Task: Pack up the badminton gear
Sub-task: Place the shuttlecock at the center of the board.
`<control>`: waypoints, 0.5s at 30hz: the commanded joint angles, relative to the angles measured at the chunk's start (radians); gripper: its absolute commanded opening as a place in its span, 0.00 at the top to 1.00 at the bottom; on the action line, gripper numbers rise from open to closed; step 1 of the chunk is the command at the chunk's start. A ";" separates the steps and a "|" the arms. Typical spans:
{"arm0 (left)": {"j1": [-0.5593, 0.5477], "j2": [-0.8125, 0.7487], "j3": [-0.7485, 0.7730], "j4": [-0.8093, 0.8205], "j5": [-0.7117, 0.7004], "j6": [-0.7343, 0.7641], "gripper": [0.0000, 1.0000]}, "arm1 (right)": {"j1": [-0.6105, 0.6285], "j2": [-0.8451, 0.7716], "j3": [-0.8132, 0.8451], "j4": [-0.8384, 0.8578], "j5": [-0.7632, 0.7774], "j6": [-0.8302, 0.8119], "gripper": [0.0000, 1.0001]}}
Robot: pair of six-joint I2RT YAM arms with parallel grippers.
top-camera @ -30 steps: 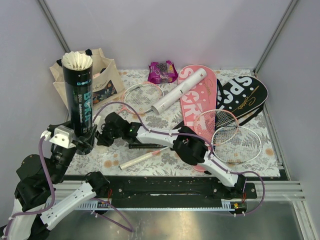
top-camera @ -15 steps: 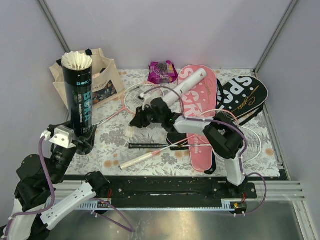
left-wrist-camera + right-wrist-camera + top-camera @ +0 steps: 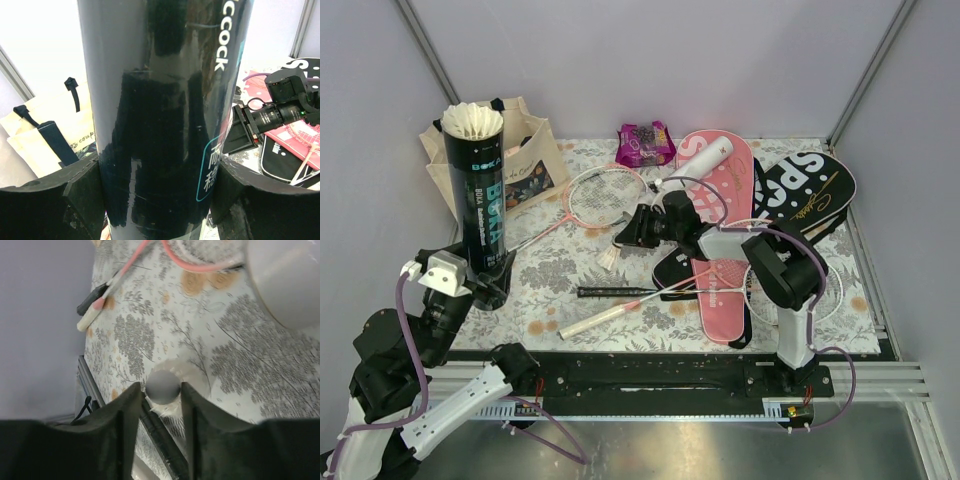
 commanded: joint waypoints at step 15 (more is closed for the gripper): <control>-0.002 0.009 -0.104 0.132 -0.012 0.034 0.56 | 0.076 -0.219 0.151 -0.736 0.636 -0.334 0.35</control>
